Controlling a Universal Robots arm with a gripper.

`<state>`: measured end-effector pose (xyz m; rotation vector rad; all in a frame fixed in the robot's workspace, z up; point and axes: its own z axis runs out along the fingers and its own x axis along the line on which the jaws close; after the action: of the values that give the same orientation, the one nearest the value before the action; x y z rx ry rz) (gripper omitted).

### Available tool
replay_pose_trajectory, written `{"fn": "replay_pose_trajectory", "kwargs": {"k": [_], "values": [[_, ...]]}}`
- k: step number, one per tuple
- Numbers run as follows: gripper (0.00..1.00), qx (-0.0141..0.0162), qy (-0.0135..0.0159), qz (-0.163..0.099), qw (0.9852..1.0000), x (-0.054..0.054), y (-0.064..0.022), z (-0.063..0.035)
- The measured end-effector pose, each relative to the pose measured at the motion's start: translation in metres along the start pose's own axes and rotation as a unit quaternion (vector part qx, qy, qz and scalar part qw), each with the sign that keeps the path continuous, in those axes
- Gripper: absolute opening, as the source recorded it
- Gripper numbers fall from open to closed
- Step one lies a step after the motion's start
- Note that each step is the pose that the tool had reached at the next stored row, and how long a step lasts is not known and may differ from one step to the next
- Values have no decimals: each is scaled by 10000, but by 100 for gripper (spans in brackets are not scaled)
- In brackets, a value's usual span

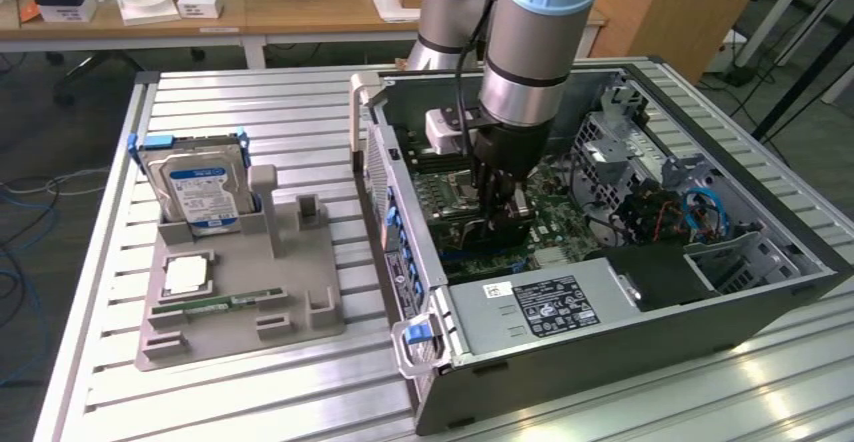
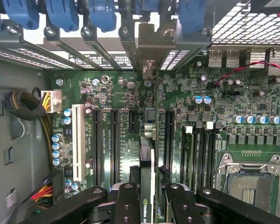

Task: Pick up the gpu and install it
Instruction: 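Insert the gpu into the slot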

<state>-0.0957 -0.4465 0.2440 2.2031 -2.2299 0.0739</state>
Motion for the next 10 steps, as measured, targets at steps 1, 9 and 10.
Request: {"fn": "replay_pose_trajectory", "kwargs": {"k": [1,9,10], "values": [[26,0,0,0,10000,0,0,1],[27,7,-9,1,10000,-4,-1,12],[33,3,-2,1,10000,-3,-1,6]]}}
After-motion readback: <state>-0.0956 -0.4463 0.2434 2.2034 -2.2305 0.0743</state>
